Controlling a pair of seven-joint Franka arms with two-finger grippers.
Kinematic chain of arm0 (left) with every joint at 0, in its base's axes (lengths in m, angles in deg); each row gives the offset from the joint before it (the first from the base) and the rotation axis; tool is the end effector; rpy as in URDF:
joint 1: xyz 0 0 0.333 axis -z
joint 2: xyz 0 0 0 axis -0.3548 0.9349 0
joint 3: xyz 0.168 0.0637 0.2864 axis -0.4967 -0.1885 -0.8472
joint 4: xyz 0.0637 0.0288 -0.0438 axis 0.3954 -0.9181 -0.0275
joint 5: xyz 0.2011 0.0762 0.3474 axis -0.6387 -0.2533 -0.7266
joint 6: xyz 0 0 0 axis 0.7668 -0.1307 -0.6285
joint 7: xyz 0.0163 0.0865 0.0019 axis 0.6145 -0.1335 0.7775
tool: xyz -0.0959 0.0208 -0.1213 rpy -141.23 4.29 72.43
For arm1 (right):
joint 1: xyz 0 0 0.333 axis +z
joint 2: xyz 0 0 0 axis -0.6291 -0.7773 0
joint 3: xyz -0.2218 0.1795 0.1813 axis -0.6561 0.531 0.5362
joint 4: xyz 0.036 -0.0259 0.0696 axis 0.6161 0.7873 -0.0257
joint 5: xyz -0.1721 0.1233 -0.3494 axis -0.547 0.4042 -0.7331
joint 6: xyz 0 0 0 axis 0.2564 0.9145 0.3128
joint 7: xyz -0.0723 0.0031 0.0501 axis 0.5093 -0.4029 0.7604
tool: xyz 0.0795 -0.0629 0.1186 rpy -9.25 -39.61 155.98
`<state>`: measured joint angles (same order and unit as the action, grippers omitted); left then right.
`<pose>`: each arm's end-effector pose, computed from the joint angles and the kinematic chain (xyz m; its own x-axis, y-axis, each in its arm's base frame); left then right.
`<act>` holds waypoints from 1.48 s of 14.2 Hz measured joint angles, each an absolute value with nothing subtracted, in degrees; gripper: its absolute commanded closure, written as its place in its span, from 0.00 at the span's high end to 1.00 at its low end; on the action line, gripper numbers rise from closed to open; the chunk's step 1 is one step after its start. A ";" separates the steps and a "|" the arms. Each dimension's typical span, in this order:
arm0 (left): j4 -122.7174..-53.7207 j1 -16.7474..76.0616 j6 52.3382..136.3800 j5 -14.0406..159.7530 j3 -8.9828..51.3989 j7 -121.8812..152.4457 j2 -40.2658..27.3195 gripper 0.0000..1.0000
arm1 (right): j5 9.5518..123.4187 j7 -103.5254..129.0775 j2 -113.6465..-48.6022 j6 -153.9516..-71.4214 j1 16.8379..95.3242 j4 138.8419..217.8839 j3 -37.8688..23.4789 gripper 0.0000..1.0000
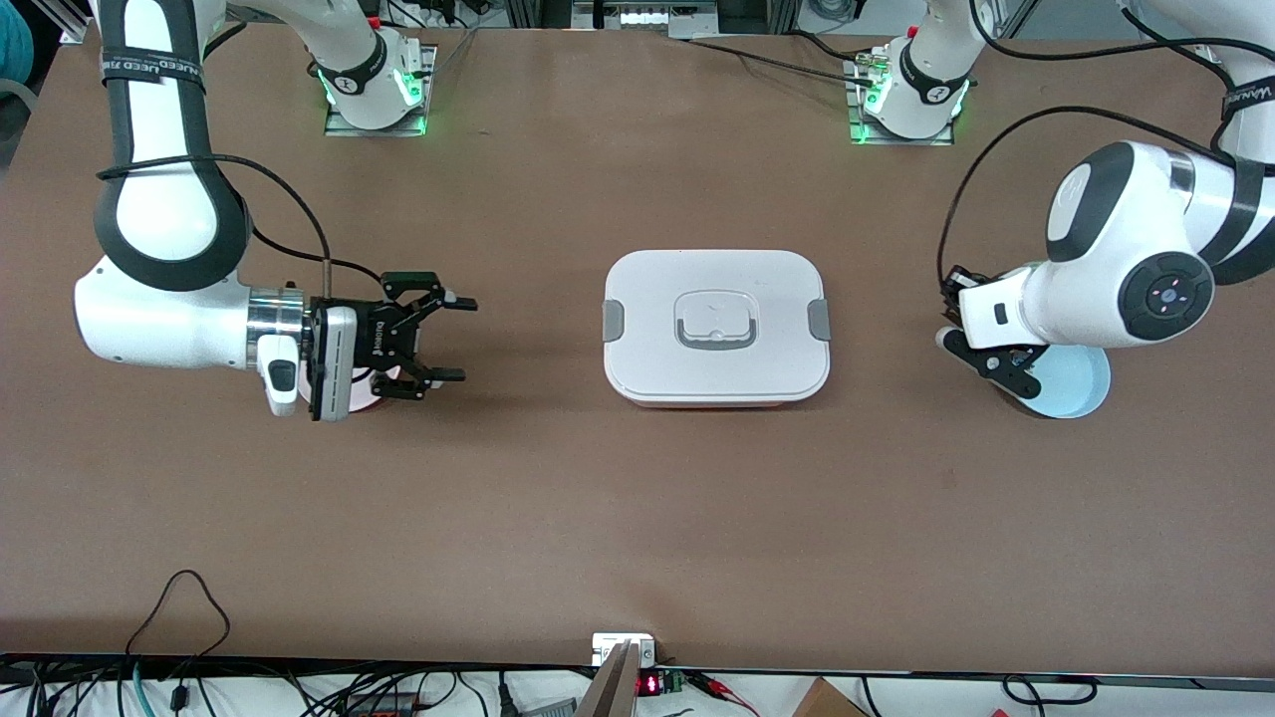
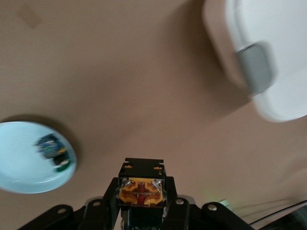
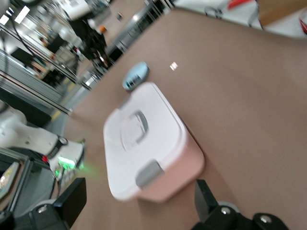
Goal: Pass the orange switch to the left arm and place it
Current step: 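Carry the switch to the blue plate while the right gripper retracts, then lower the switch onto the blue plate and open the left gripper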
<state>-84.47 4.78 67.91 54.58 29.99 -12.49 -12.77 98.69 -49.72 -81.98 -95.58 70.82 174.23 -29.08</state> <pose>0.5984 -0.0709 0.3694 0.7540 -0.5530 -0.3546 -0.5419 -0.8287 0.1401 0.6516 0.2226 0.3895 0.6835 0.4726 0.5564 0.7191 -0.3045 -0.6247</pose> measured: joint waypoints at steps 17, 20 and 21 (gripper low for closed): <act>-99.27 -14.05 94.85 31.68 29.66 -60.40 -6.09 0.12 | 34.76 6.46 -79.08 -86.78 69.90 167.50 -29.42 1.00; -99.80 -16.93 98.41 30.30 29.64 -62.82 -3.36 0.12 | 28.74 6.91 -76.12 -86.98 66.56 166.71 -29.74 1.00; -99.82 -17.63 99.72 30.24 29.64 -63.12 -2.31 0.13 | 28.55 7.09 -75.33 -87.89 64.19 166.49 -29.82 1.00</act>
<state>-99.82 -17.63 99.72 30.24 29.64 -63.12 -2.31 28.55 7.09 -75.33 -87.89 64.19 166.49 -29.82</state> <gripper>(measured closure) 0.599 0.000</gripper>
